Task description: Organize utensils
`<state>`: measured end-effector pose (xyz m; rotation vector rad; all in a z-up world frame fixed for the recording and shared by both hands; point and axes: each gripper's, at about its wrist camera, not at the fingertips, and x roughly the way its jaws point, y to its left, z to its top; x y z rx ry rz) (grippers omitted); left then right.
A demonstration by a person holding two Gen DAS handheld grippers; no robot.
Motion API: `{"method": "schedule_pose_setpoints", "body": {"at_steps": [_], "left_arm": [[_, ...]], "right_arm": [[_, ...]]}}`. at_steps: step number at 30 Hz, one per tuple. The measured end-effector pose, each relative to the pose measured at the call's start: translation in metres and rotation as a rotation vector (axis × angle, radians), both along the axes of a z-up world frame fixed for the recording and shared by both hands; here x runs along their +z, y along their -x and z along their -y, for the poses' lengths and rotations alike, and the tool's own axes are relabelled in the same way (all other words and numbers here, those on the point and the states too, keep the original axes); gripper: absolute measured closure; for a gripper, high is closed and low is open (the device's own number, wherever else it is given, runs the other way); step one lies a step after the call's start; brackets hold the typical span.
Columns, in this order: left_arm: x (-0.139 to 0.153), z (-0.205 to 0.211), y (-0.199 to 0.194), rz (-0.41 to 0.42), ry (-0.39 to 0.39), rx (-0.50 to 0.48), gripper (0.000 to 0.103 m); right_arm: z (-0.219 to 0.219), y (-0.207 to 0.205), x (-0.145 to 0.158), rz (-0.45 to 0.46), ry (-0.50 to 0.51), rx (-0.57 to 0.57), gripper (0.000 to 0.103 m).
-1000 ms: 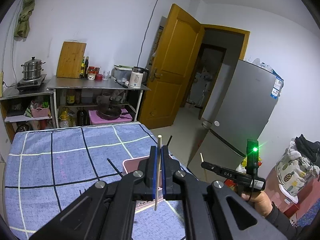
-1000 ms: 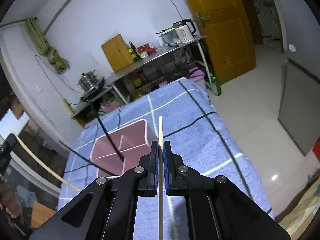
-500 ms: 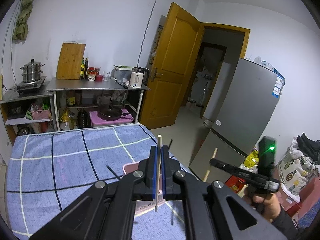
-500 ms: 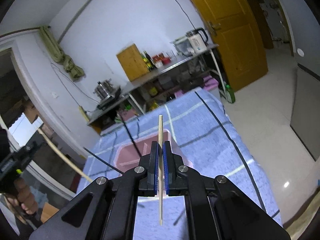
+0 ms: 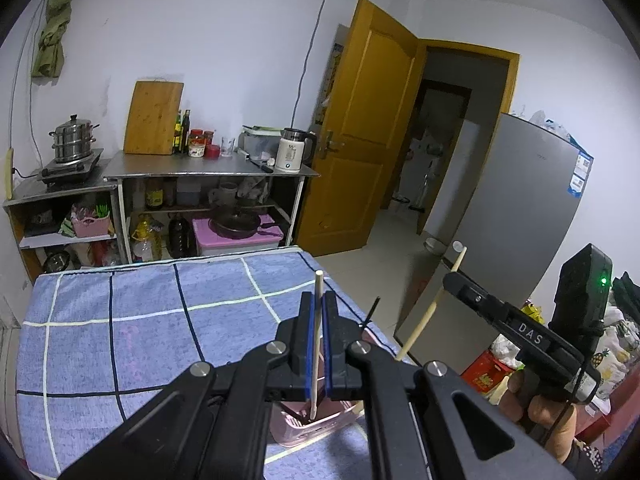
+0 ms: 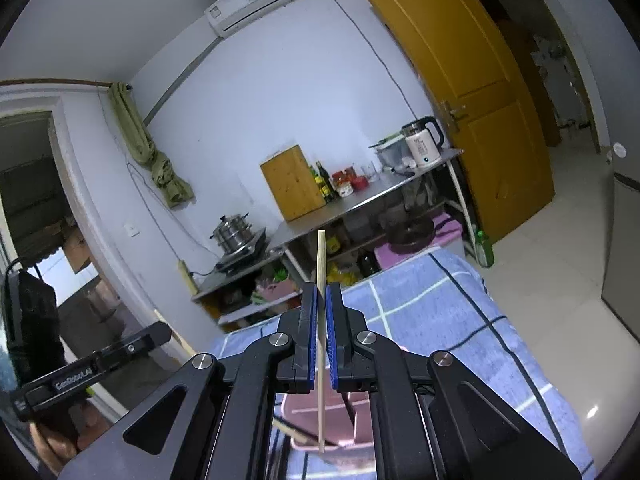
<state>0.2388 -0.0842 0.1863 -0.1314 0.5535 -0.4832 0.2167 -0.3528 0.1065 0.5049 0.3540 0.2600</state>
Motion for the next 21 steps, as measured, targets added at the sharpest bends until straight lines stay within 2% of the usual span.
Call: {"method": "schedule_pose_setpoints", "body": {"at_steps": [12, 21], "left_arm": [[-0.027, -0.006, -0.016, -0.044, 0.012, -0.002, 0.099], [-0.057, 0.000, -0.013, -0.105, -0.034, -0.031, 0.099]], "right_arm": [[-0.033, -0.013, -0.041, 0.002, 0.109, -0.012, 0.098], [-0.054, -0.007, -0.075, -0.082, 0.239, 0.023, 0.098]]}}
